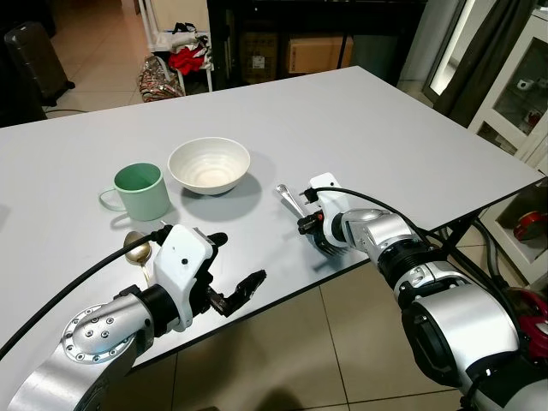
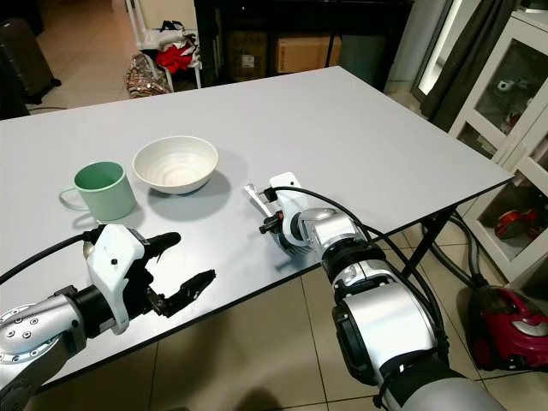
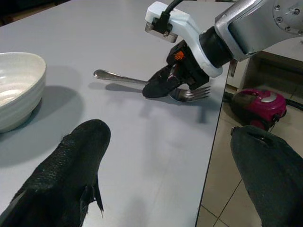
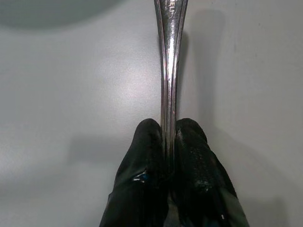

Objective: Setting the table

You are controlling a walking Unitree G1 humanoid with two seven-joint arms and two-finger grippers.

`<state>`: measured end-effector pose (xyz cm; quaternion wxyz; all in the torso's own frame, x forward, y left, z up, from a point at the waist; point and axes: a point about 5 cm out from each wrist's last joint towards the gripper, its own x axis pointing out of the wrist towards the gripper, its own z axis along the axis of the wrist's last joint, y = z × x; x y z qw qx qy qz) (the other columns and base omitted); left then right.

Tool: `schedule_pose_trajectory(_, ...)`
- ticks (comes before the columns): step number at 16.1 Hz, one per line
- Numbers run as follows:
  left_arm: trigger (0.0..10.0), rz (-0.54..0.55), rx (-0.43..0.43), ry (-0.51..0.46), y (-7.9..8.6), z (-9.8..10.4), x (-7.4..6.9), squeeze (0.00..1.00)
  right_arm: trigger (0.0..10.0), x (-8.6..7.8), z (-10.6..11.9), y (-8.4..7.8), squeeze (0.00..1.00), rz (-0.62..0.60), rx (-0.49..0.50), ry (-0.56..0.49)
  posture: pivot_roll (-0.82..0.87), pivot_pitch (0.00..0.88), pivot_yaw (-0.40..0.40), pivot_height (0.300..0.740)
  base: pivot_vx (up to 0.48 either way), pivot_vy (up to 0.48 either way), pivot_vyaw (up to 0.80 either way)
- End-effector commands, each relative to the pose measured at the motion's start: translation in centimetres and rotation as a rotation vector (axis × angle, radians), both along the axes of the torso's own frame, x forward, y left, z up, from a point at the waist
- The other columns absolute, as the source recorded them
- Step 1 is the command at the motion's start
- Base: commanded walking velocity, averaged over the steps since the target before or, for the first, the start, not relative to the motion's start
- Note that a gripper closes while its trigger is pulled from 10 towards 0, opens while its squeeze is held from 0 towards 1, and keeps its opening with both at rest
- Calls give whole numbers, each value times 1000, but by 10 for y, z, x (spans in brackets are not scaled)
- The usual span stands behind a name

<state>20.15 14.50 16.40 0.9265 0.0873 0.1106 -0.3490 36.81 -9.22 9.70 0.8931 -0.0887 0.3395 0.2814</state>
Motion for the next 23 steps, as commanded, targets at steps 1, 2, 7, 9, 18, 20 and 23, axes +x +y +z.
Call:
schedule_pose_trajectory(1, 10000, -8, 3, -1, -1, 0, 2, 0, 10000, -11, -18, -6, 110, -3, -38, 86, -28, 0, 0, 740, 0, 0, 0)
schedule_pose_trajectory(2, 10000, -7, 2, -1, -1, -1, 3, 0, 10000, -11, -19, -7, 1000, -6, -45, 84, -25, 0, -2, 740, 0, 0, 0)
schedule_pose_trajectory(7, 10000, 20, -26, -23, -1, 2, 5, 0, 10000, -4, -7, -15, 1000, -36, 56, 40, -29, 0, 5, 740, 0, 0, 0)
schedule_pose_trajectory(9, 10000, 28, -41, -38, 1, 4, 8, 0, 10000, -4, 4, -23, 1000, -26, 143, 26, -31, 0, 6, 740, 0, 0, 0)
schedule_pose_trajectory(18, 10000, 426, -135, -237, 14, 24, 28, 0, 10000, -80, 69, -31, 1000, -41, 262, -527, -61, 0, 31, 740, 0, 0, 178)
schedule_pose_trajectory(20, 10000, 493, -140, -256, 14, 26, 27, 0, 10000, -94, 74, -33, 1000, -133, 291, -583, -63, 0, 42, 740, 0, 0, 800)
schedule_pose_trajectory(23, 10000, 562, -168, -254, 16, 24, 31, 0, 10000, -115, 79, -39, 1000, -239, 295, -657, -77, 0, 60, 740, 0, 0, 800)
